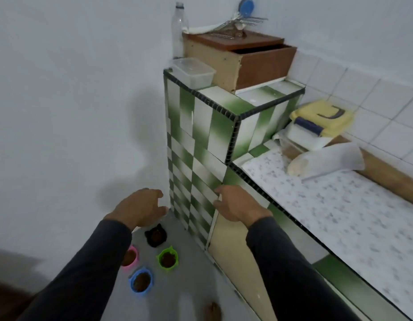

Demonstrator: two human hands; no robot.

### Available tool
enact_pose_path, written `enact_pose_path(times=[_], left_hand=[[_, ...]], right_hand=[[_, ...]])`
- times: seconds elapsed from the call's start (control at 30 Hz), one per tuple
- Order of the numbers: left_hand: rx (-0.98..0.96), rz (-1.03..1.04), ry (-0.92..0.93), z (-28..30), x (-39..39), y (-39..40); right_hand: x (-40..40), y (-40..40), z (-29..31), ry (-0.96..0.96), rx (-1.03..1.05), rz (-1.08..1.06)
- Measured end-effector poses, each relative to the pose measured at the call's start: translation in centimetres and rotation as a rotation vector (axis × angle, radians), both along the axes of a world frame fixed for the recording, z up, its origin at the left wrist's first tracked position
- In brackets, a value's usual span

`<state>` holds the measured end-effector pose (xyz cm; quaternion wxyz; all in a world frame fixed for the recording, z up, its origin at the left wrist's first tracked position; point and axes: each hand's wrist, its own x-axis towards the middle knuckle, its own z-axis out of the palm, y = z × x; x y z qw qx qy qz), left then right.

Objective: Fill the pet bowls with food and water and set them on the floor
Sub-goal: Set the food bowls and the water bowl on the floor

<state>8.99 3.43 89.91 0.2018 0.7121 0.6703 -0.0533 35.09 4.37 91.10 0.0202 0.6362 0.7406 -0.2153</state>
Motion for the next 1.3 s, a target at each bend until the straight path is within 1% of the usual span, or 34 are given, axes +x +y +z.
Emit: enact_pose_path(times=[0.1, 0.27, 0.33, 0.43, 0.6, 0.73, 0.87, 0.97, 1.1, 1.3], left_hand=[[-0.006, -0.096, -0.068, 0.3, 3.0, -1.4], [-0.093, -0.291, -0.150, 1.0, 9.2, -3.3], [-0.101, -0.331, -0.174, 1.1, 12.1, -4.2], [-0.098, -0.362, -0.098, 1.5, 16.6, -5.9], [-0.092, -0.508, -0.025, 2.7, 25.4, -10.5], [-0.065, -0.610, -0.006, 3.2, 33.1, -15.6], [-0.027, -0.699, -0.010, 2.8, 40.7, -21.3], [-0.002, -0.742, -0.038, 2.4, 46.0, -25.5], [0.068, -0.839, -0.017, 1.8, 52.8, -30.1], [0.057, -0.983, -0.021, 0.9, 61.3, -36.2]], right_hand=[[2.7, -3.3, 0.2, -0.016, 0.015, -0.099], [8.4, -9.0, 0.9, -0.052, 0.029, -0.234], [10.9, -11.5, 1.1, -0.065, 0.028, -0.288], [14.4, -15.2, 1.3, -0.064, 0.022, -0.379], [21.3, -22.5, 1.8, -0.083, 0.002, -0.495], [27.7, -30.1, 1.9, -0.098, 0.000, -0.588], [34.0, -37.9, 1.5, -0.071, 0.003, -0.674], [38.2, -43.7, 1.0, -0.037, 0.035, -0.767], [43.6, -50.6, -0.1, -0.028, 0.036, -0.899], [49.9, -60.1, -0.9, -0.066, 0.023, -1.086]])
